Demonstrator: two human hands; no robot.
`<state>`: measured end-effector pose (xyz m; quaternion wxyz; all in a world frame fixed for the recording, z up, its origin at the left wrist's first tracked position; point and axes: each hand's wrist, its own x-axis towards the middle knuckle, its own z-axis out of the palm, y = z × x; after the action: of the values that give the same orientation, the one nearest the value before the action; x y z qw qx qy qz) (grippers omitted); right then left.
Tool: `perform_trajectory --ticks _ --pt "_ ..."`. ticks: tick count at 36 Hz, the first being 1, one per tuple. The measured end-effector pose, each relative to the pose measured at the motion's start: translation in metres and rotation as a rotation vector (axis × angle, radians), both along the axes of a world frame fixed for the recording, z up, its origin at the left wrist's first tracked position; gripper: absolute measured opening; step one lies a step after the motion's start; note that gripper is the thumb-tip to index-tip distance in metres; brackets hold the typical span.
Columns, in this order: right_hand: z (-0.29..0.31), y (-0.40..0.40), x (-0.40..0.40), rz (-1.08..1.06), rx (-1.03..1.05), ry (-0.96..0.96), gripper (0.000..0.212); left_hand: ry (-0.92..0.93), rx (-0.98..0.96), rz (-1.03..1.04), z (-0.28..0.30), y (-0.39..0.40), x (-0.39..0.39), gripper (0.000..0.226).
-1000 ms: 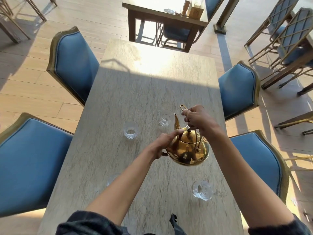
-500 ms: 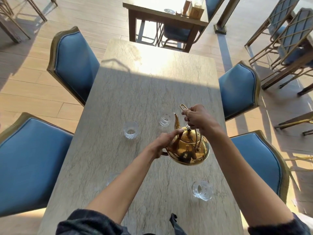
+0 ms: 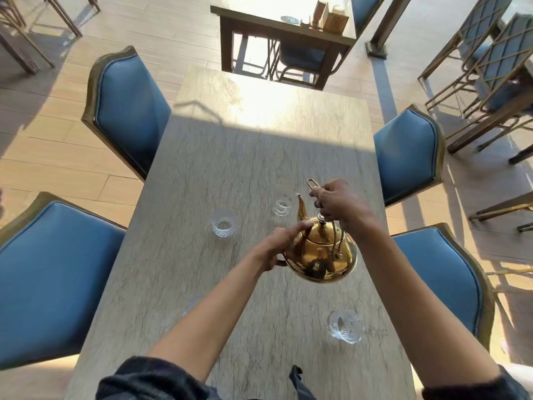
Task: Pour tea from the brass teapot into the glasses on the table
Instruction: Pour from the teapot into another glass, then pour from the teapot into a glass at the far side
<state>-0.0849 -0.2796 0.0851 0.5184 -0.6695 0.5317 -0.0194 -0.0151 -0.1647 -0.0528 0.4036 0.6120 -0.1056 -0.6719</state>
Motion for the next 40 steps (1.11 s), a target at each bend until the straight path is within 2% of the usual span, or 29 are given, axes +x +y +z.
perform_trajectory --ticks 17,24,30,35,40 --pt "-0.018 -0.002 -0.003 -0.026 -0.052 -0.028 0.025 -0.047 -0.026 -0.010 -0.013 -0.006 0.006 0.086" --pt "-0.016 0.008 -0.009 -0.046 -0.085 -0.082 0.024 -0.086 -0.078 0.071 -0.011 -0.003 0.011 0.088" --pt "-0.007 0.023 -0.013 -0.033 -0.113 -0.158 0.024 -0.140 -0.125 0.131 0.007 0.010 0.017 0.107" --pt "-0.001 0.044 -0.010 0.013 -0.102 -0.198 0.024 -0.162 -0.140 0.125 0.021 0.038 0.024 0.055" --pt "-0.003 0.073 0.002 0.087 -0.090 -0.198 0.024 -0.182 -0.112 0.171 0.019 0.078 0.027 0.046"
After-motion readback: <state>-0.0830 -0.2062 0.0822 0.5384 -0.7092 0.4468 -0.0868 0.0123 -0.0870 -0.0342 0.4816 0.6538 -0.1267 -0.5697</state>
